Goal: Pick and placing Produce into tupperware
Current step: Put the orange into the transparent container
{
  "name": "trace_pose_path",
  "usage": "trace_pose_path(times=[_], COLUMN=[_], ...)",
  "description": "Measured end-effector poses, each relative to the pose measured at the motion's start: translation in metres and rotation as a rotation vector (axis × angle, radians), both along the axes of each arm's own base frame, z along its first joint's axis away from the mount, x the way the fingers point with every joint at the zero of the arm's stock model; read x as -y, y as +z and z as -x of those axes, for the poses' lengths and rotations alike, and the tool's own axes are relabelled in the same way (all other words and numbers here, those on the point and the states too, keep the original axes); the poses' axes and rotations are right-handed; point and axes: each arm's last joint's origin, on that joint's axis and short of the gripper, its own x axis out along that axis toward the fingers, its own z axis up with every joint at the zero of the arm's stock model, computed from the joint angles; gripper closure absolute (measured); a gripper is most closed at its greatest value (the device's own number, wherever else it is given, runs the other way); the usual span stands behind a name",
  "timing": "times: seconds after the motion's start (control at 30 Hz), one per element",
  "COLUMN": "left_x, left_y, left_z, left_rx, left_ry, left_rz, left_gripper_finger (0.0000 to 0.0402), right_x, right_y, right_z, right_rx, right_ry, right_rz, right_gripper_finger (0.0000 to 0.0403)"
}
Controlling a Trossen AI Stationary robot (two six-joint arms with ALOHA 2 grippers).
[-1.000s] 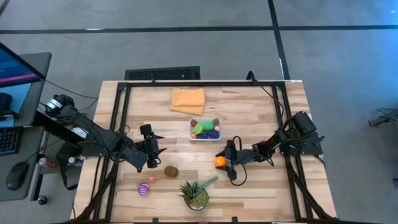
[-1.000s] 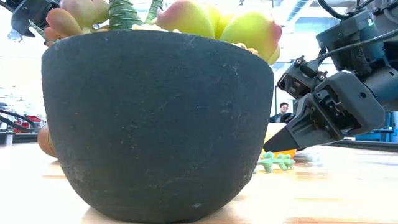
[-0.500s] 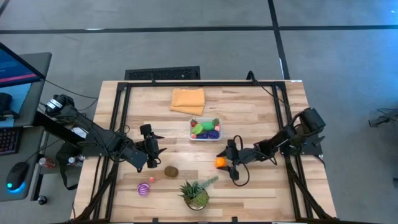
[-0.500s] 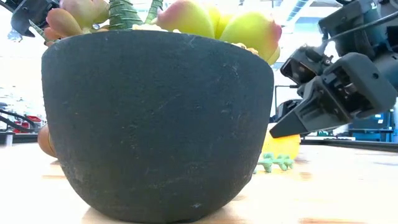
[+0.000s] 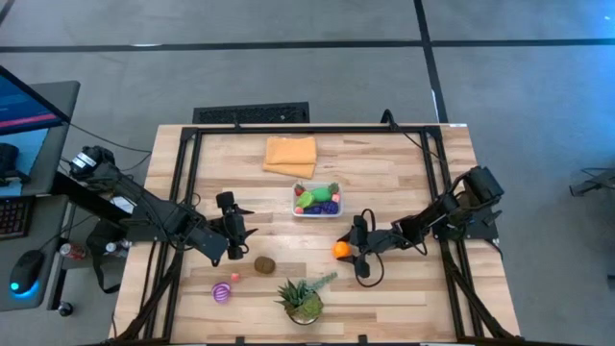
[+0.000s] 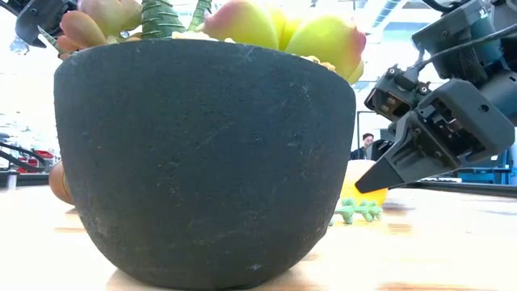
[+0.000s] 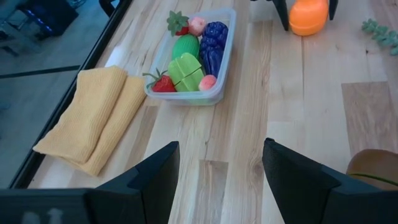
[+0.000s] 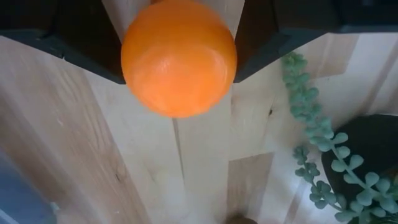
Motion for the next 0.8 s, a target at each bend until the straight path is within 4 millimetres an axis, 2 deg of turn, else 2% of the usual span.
trace_pose_path(times=[0.3, 0.53, 0.8], left_x=[0.0, 0.0, 0.0], left_y=[0.0001, 0.0001, 0.0001], left_z=[-0.0001, -0.0001, -0.0001], left_rx=[0.001, 0.001, 0.001], left_ry=[0.0, 0.0, 0.0], left_rz=[0.0, 0.0, 0.0], left_gripper_finger=[0.0182, 0.0182, 0.0182], right_x=[0.0, 0.0, 0.0], right_y=[0.0001, 0.0001, 0.0001], right_z=[-0.0001, -0.0001, -0.0001], right_rx=[0.001, 0.001, 0.001], right_ry=[0.0, 0.0, 0.001], right_rz=[0.0, 0.0, 0.001], right_gripper_finger=[0.0164, 0.0147, 0.0162])
